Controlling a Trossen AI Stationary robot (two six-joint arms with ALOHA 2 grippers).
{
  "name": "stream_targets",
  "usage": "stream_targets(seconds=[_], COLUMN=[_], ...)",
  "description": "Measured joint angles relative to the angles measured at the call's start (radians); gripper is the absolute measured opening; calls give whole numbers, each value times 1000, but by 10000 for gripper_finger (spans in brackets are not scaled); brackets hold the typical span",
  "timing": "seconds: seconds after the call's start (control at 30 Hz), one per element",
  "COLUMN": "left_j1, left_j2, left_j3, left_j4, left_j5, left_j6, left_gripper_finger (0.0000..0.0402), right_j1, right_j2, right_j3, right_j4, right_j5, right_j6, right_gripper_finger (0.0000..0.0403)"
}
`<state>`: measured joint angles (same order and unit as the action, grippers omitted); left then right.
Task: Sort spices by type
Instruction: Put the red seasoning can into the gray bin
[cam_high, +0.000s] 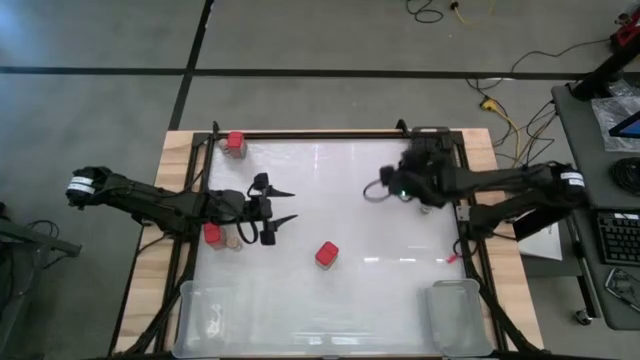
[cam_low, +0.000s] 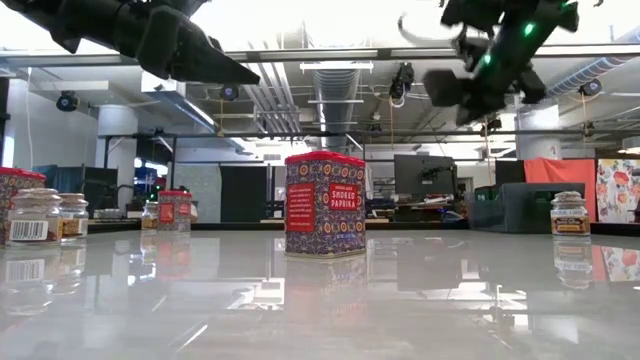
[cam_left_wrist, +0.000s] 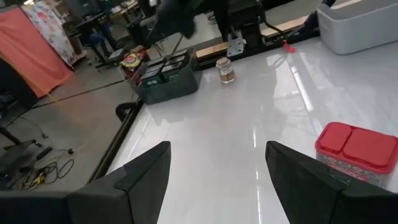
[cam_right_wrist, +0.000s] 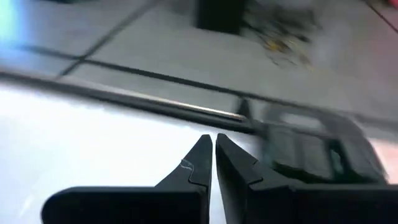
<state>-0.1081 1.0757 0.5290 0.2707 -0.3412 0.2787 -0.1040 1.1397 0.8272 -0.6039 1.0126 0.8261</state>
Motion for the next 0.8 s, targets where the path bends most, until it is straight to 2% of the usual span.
stream_targets(seconds=[0.1, 0.23, 0.43, 0.53, 0.67, 0.8], left_j1=[-1, -12, -42, -68, -131, -199], left_j2=[0, 0, 18, 42, 55, 55], left_j3=[10, 28, 30, 30, 30, 30], left_j4=[-4, 6, 29, 19, 17, 25], left_j5=[31, 74, 73, 72, 72, 44], left_j6=[-9, -29, -93, -134, -160, -187], left_gripper_finger=[247, 247, 247, 247, 247, 247], right_j1=[125, 261, 406, 458, 521, 549], right_j2=[10, 24, 70, 134, 241, 343], right_j3=[0, 0, 2, 5, 75, 190], right_j4=[109, 243, 365, 428, 444, 436], right_j5=[-23, -179, -405, -464, -474, -478], right_j6=[-240, -409, -426, -414, -459, -581], right_gripper_finger=[13, 13, 13, 16, 49, 113])
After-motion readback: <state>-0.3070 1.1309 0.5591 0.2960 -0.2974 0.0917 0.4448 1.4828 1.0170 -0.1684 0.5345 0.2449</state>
